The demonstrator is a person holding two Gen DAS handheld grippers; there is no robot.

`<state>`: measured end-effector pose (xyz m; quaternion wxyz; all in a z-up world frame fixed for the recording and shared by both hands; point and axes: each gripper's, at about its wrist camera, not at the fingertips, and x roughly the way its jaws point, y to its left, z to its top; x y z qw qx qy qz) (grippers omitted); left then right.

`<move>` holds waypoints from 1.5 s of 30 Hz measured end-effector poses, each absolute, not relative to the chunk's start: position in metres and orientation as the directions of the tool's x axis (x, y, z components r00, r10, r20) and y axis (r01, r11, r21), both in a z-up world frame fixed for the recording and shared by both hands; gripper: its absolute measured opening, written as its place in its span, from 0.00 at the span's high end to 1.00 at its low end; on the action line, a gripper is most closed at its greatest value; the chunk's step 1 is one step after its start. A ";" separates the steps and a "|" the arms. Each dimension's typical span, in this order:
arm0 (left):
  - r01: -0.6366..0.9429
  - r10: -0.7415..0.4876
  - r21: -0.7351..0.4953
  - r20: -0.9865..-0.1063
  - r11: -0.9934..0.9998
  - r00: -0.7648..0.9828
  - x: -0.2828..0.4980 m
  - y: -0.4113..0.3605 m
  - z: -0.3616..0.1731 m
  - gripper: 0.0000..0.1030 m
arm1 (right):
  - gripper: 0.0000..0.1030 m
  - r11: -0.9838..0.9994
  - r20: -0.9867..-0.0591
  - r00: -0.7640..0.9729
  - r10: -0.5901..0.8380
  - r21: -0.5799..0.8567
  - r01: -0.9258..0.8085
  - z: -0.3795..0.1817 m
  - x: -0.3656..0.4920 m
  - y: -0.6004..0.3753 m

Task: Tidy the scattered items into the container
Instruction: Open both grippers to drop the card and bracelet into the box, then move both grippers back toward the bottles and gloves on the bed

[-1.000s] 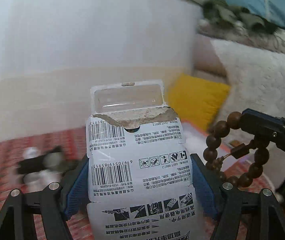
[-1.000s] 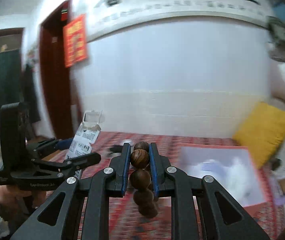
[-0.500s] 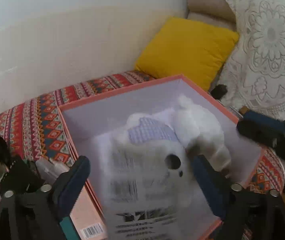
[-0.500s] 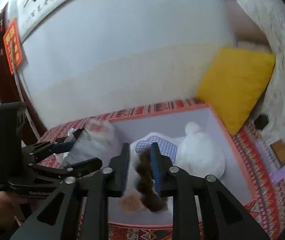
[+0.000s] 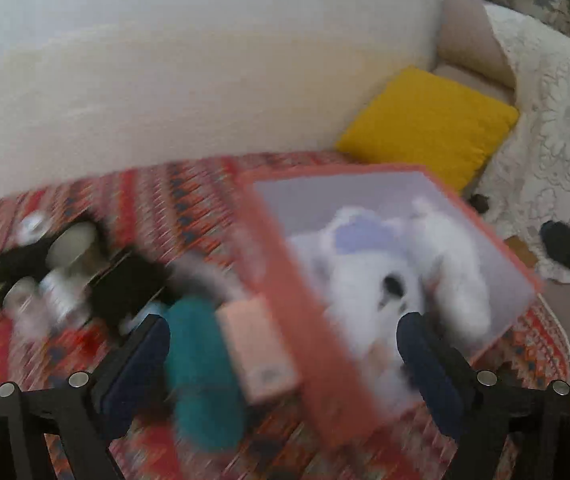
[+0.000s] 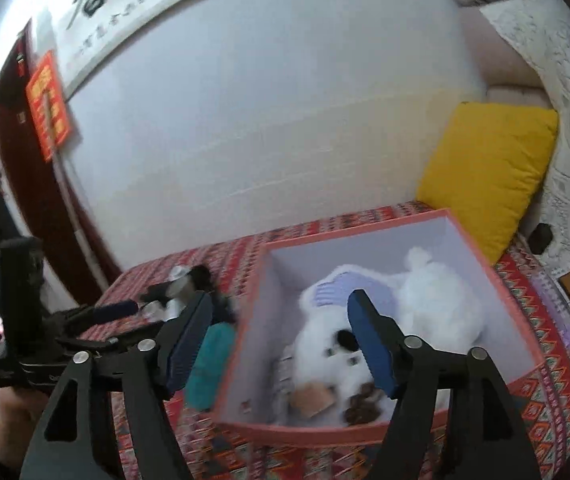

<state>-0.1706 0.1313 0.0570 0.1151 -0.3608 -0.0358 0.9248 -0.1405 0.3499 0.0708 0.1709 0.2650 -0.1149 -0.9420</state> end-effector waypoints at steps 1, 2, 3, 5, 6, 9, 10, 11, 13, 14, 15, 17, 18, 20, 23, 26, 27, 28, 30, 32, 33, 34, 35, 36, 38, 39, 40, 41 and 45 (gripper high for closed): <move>-0.163 0.219 -0.146 -0.667 -0.976 -0.712 -0.160 0.117 0.053 0.07 | 0.25 -0.911 -0.461 -0.794 -0.397 0.304 0.279 0.073 -0.134 0.338; -0.138 0.197 -0.141 -0.674 -0.980 -0.712 -0.149 0.102 0.049 0.07 | 0.23 -0.905 -0.466 -0.782 -0.414 0.301 0.300 0.074 -0.128 0.324; -0.107 0.171 -0.135 -0.677 -0.985 -0.716 -0.138 0.085 0.045 0.07 | 0.23 -0.899 -0.472 -0.769 -0.430 0.298 0.320 0.074 -0.121 0.310; -0.053 0.128 -0.130 -0.683 -0.990 -0.720 -0.123 0.056 0.038 0.07 | 0.22 -0.888 -0.485 -0.746 -0.457 0.302 0.348 0.071 -0.112 0.284; -0.025 0.107 -0.129 -0.685 -0.991 -0.720 -0.116 0.041 0.034 0.06 | 0.21 -0.880 -0.496 -0.727 -0.474 0.306 0.365 0.066 -0.109 0.268; 0.068 0.048 -0.138 -0.700 -0.988 -0.712 -0.101 -0.006 0.020 0.06 | 0.20 -0.862 -0.532 -0.678 -0.507 0.307 0.404 0.053 -0.093 0.224; 0.097 0.031 -0.140 -0.705 -0.985 -0.709 -0.097 -0.021 0.015 0.06 | 0.20 -0.858 -0.543 -0.665 -0.513 0.304 0.414 0.050 -0.090 0.211; 0.120 0.019 -0.147 -0.707 -0.982 -0.707 -0.094 -0.033 0.011 0.06 | 0.20 -0.854 -0.554 -0.652 -0.518 0.301 0.424 0.047 -0.087 0.197; 0.157 0.001 -0.159 -0.707 -0.975 -0.707 -0.093 -0.054 0.003 0.06 | 0.20 -0.848 -0.572 -0.630 -0.525 0.293 0.441 0.042 -0.083 0.170; 0.175 -0.008 -0.164 -0.707 -0.971 -0.707 -0.092 -0.064 -0.002 0.06 | 0.20 -0.846 -0.580 -0.621 -0.527 0.288 0.449 0.039 -0.086 0.160; 0.188 -0.018 -0.164 -0.706 -0.968 -0.708 -0.093 -0.071 -0.005 0.06 | 0.20 -0.844 -0.589 -0.612 -0.528 0.282 0.456 0.037 -0.089 0.150; 0.203 -0.032 -0.162 -0.702 -0.966 -0.712 -0.097 -0.081 -0.012 0.06 | 0.20 -0.840 -0.608 -0.593 -0.529 0.271 0.470 0.032 -0.096 0.127; 0.208 -0.030 -0.171 -0.700 -0.963 -0.714 -0.102 -0.085 -0.016 0.06 | 0.20 -0.839 -0.614 -0.587 -0.527 0.266 0.475 0.031 -0.099 0.121; 0.217 -0.025 -0.188 -0.699 -0.958 -0.715 -0.112 -0.091 -0.023 0.06 | 0.20 -0.838 -0.626 -0.580 -0.522 0.251 0.484 0.029 -0.106 0.107; 0.229 -0.014 -0.214 -0.700 -0.950 -0.714 -0.129 -0.096 -0.035 0.06 | 0.19 -0.842 -0.635 -0.580 -0.509 0.230 0.488 0.028 -0.125 0.090; 0.241 -0.004 -0.239 -0.701 -0.941 -0.713 -0.146 -0.101 -0.046 0.06 | 0.19 -0.847 -0.642 -0.583 -0.498 0.214 0.487 0.026 -0.146 0.074; 0.245 -0.001 -0.247 -0.702 -0.938 -0.713 -0.152 -0.103 -0.050 0.06 | 0.19 -0.849 -0.644 -0.585 -0.493 0.210 0.484 0.024 -0.153 0.071; 0.249 0.002 -0.256 -0.702 -0.934 -0.712 -0.157 -0.105 -0.054 0.06 | 0.19 -0.852 -0.646 -0.587 -0.487 0.206 0.481 0.023 -0.161 0.068; 0.256 0.009 -0.272 -0.702 -0.927 -0.712 -0.169 -0.108 -0.061 0.06 | 0.19 -0.858 -0.651 -0.592 -0.476 0.196 0.475 0.019 -0.176 0.061; 0.265 0.015 -0.288 -0.703 -0.920 -0.711 -0.179 -0.112 -0.069 0.06 | 0.19 -0.868 -0.657 -0.602 -0.454 0.172 0.467 0.013 -0.192 0.052; 0.273 0.016 -0.296 -0.704 -0.915 -0.710 -0.182 -0.114 -0.072 0.06 | 0.19 -0.871 -0.660 -0.606 -0.445 0.162 0.463 0.009 -0.200 0.048; 0.281 0.020 -0.309 -0.705 -0.908 -0.709 -0.186 -0.116 -0.076 0.06 | 0.19 -0.872 -0.663 -0.605 -0.441 0.158 0.462 0.006 -0.207 0.044; 0.289 0.025 -0.322 -0.705 -0.902 -0.708 -0.189 -0.119 -0.080 0.06 | 0.19 -0.872 -0.667 -0.602 -0.439 0.156 0.464 0.002 -0.212 0.040; 0.294 0.030 -0.333 -0.706 -0.896 -0.708 -0.192 -0.121 -0.083 0.06 | 0.19 -0.871 -0.670 -0.599 -0.438 0.153 0.467 -0.002 -0.219 0.036; 0.302 0.041 -0.353 -0.708 -0.885 -0.705 -0.196 -0.124 -0.090 0.06 | 0.19 -0.872 -0.678 -0.597 -0.429 0.138 0.469 -0.011 -0.230 0.028; 0.307 0.047 -0.365 -0.707 -0.879 -0.705 -0.198 -0.126 -0.093 0.06 | 0.19 -0.874 -0.682 -0.598 -0.421 0.128 0.469 -0.015 -0.235 0.025; 0.312 0.053 -0.379 -0.704 -0.871 -0.708 -0.200 -0.129 -0.097 0.06 | 0.19 -0.875 -0.686 -0.597 -0.415 0.121 0.469 -0.019 -0.240 0.022; 0.317 0.057 -0.392 -0.700 -0.864 -0.712 -0.201 -0.131 -0.100 0.06 | 0.19 -0.875 -0.689 -0.595 -0.414 0.120 0.470 -0.023 -0.244 0.020; 0.309 0.076 -0.443 -0.663 -0.842 -0.744 -0.203 -0.135 -0.107 0.06 | 0.19 -0.875 -0.699 -0.587 -0.410 0.119 0.470 -0.036 -0.260 0.015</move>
